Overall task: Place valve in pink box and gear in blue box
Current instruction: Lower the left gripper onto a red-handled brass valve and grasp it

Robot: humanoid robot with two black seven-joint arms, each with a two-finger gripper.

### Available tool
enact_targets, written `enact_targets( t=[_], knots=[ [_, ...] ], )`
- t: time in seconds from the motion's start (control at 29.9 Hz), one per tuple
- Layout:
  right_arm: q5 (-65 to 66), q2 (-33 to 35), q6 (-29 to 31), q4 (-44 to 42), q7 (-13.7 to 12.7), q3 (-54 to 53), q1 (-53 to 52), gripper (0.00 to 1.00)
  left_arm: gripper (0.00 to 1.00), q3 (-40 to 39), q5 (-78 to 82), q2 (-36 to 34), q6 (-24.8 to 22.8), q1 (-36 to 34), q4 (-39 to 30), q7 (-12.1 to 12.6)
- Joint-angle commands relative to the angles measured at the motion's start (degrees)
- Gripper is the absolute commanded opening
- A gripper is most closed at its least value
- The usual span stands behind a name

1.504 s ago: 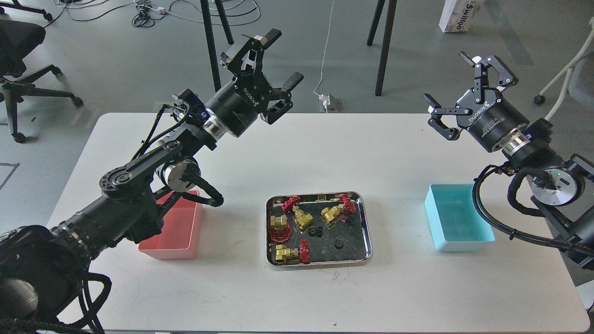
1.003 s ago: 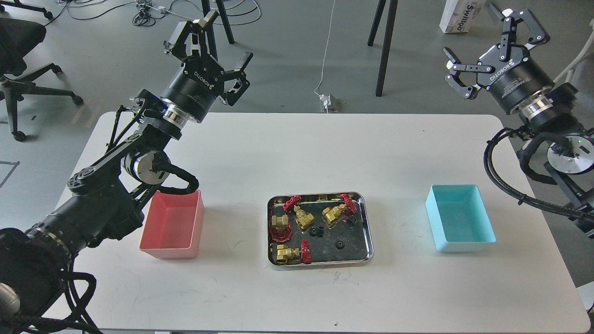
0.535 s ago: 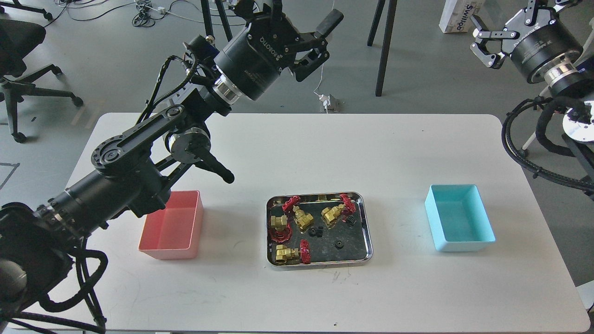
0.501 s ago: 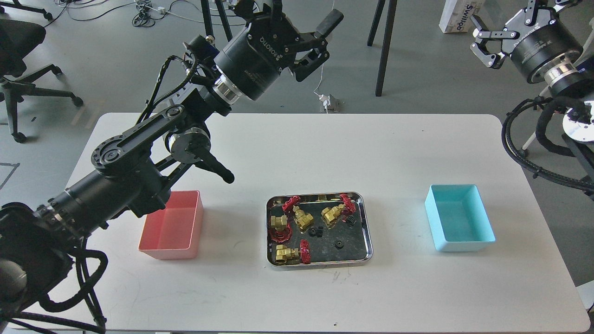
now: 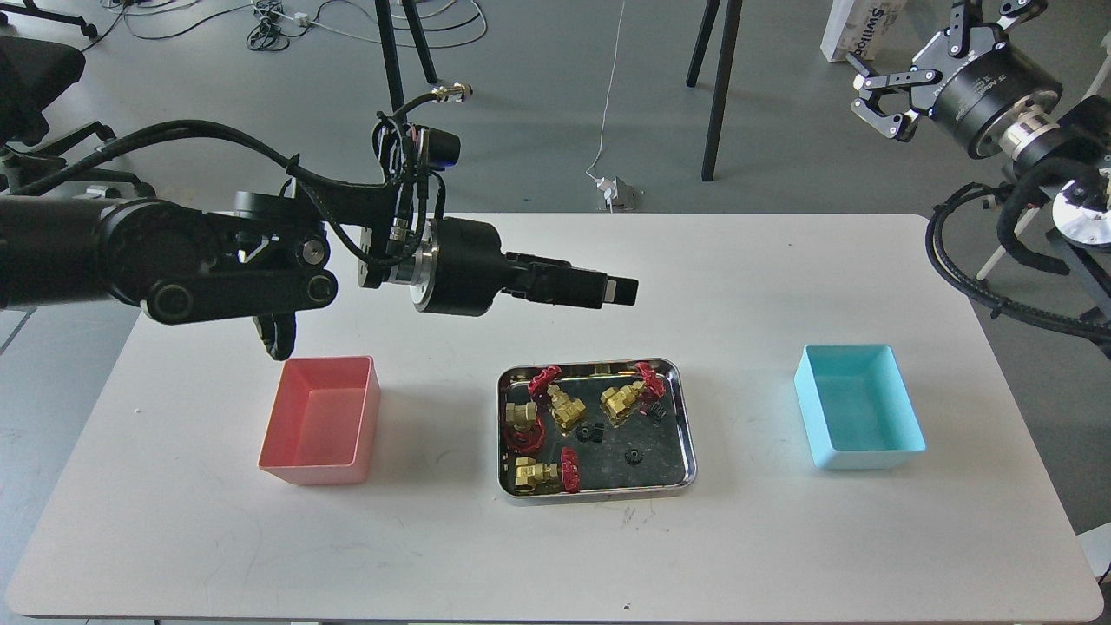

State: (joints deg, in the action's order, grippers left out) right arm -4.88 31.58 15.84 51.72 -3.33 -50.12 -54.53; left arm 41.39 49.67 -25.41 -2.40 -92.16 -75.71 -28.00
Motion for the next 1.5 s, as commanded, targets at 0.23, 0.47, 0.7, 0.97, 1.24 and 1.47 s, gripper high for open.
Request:
enact_targets(
  t=[0.23, 0.47, 0.7, 0.97, 1.24, 1.47],
  knots=[
    [-1.1, -4.0, -0.4, -5.8, -1.1, 1.7, -6.7, 1.00, 0.99, 13.3, 6.9, 7.2, 16.6, 7.7, 5.7, 0.0],
    [-1.1, -4.0, -0.4, -5.8, -1.1, 1.8, -4.9, 1.00, 0.99, 13.3, 8.9, 8.0, 16.7, 10.7, 9.1, 0.0],
    [-1.1, -3.6, -0.3, -5.7, -1.1, 1.8, -3.7, 1.00, 0.97, 12.7, 8.9, 10.6, 16.9, 15.7, 13.9, 0.0],
    [-1.1, -3.6, -0.3, -5.5, -1.1, 1.8, -2.5, 1.00, 0.94, 12.5, 8.9, 13.0, 16.8, 19.9, 20.5, 0.0],
    [-1.1, -3.4, -0.4, -5.4, -1.1, 1.8, -1.6, 1.00, 0.85, 12.8, 8.9, 13.7, 16.8, 20.9, 21.2, 0.0],
    [-1.1, -3.4, -0.3, -5.4, -1.0, 1.8, -0.8, 1.00, 0.71, 12.8, 9.0, 13.7, 16.8, 21.6, 21.2, 0.0]
  ],
)
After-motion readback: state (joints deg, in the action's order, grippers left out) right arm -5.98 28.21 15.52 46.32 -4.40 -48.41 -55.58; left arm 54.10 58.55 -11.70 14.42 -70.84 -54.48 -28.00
